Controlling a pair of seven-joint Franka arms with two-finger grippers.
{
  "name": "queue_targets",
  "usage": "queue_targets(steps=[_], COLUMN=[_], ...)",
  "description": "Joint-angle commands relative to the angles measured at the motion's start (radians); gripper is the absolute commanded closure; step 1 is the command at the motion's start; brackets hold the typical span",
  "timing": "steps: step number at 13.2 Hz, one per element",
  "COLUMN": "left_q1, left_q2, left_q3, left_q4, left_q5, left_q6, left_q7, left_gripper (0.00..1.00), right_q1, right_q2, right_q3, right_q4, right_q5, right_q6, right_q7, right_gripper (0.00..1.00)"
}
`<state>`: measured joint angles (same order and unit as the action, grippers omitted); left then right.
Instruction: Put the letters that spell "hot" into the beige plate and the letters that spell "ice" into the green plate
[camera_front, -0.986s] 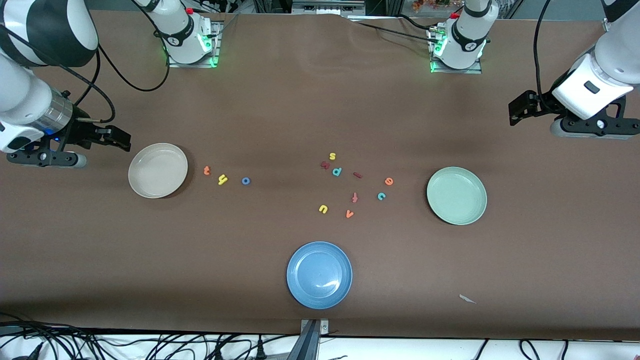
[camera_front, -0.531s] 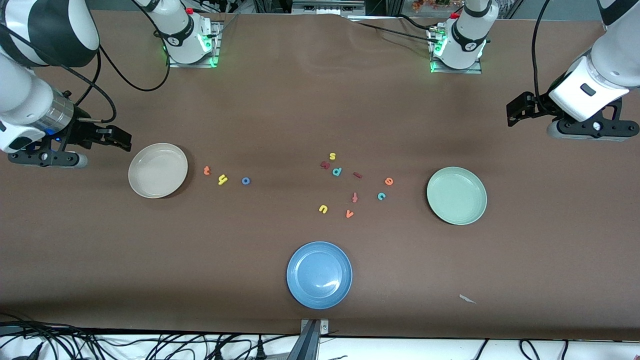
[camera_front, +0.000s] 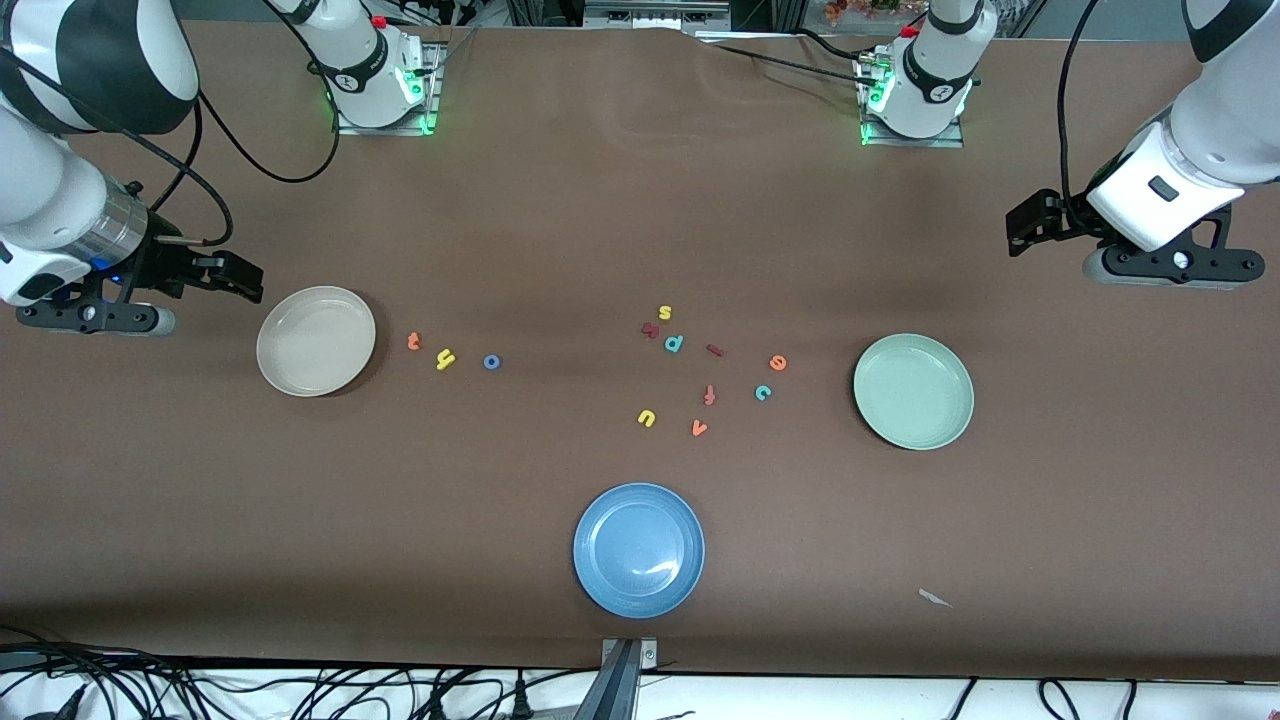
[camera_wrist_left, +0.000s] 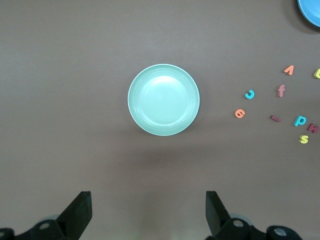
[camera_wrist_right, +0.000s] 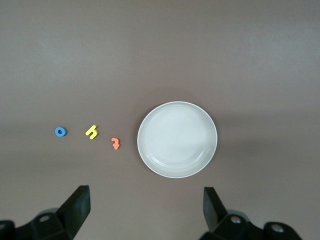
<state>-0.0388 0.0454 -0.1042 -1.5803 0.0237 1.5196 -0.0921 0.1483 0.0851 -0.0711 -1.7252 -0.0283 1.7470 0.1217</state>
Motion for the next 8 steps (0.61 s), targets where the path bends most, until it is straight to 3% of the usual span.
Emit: queue_targets(steps=[1,8], left_q1=[-0.004,-0.006], left_q2=[0.002,0.01], left_q3=[0.0,-0.002], left_q4=[0.008,0.01], left_q5=[0.032,0.027], left_q6=[-0.006,-0.009], left_q7=[0.003,0.003], left_gripper=[0.0,0.0], right_q1=[0.004,0.004], right_q2=[-0.012,-0.013], right_q3=[0.004,0.004], right_q4=[-0.01,-0.019], right_q5=[-0.018,-0.018], right_q6=[0.006,0.016], right_q7=[0.019,0.021], right_gripper=[0.0,0.0])
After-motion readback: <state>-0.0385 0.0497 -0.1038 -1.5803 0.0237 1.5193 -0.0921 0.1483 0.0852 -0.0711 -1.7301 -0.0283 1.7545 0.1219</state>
